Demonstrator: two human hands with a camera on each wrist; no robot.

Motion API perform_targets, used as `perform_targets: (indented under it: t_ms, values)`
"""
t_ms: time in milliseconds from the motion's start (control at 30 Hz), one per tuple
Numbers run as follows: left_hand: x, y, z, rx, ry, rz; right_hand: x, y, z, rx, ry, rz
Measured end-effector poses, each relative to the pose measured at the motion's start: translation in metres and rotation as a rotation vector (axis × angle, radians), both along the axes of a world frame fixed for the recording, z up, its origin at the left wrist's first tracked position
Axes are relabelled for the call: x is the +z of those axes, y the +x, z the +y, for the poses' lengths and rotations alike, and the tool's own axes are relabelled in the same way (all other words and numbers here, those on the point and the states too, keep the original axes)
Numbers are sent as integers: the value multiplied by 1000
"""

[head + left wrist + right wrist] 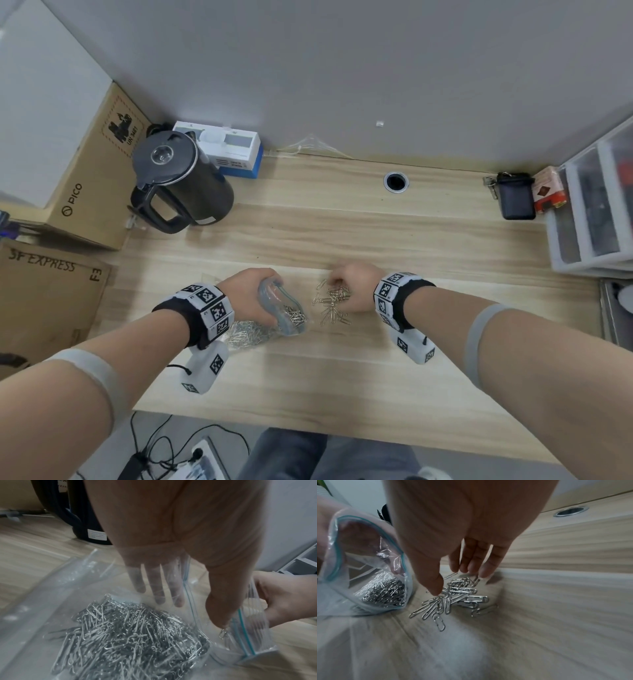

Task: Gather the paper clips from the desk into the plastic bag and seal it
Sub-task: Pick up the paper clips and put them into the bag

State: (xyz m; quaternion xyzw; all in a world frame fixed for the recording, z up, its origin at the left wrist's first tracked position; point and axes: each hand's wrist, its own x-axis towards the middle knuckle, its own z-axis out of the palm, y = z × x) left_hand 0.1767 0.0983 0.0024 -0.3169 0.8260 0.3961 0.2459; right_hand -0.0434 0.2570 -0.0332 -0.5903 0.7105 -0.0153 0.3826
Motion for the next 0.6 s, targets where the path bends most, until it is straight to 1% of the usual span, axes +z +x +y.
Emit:
perform_targets:
  t_ms: [100,200,267,367,433,600]
  values:
    - [3,-1,0,-36,-28,-2,2,-5,10,-34,-2,103]
    - [4,0,1,-52,-32,2,0,-3,22,-1,37,177]
    - [3,1,3,-55,-16,15,-8,5,28,-14,8,147]
    - [1,4,4,-53,-4,21,-15,16,32,-108,-55,8]
    - [0,6,5,-48,6,23,-16,19,33,-162,-86,-50]
    - [-2,7,8,-50,2,38,-19,24,35,-255,-110,-75]
